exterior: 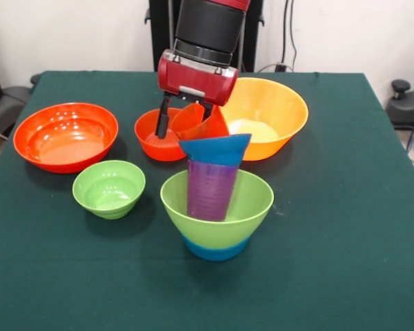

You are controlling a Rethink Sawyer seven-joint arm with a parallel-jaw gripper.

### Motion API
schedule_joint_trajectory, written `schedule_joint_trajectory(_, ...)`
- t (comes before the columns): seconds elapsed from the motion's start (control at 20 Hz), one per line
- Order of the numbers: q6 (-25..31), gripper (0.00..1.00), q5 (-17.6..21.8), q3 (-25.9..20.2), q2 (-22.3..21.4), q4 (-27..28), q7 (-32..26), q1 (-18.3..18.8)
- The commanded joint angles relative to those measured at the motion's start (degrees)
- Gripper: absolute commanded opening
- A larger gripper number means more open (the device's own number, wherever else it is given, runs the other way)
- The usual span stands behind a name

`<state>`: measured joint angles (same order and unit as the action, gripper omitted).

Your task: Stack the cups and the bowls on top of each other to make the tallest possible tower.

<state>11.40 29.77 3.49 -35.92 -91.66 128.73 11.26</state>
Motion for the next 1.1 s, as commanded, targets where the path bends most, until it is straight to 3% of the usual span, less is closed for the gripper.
schedule_joint_trajectory(0.05, -0.9, 1.00, -2.9, -11.6, -0.9, 0.4, 0.7, 4.5)
schedule_joint_trajectory(0.3, -0.2, 1.00, -3.4, -19.1, -1.5, -0.1, -2.4, 9.7)
schedule_joint_trajectory(0.5, 1.3, 1.00, -3.5, -22.0, -1.5, 0.2, -3.3, 11.5)
schedule_joint_trajectory(0.8, 1.6, 1.00, -2.9, -21.9, -1.0, 1.3, -2.1, 10.9)
schedule_joint_trajectory(1.1, 4.3, 1.00, -3.0, -18.4, -1.2, 2.2, -0.5, 8.1)
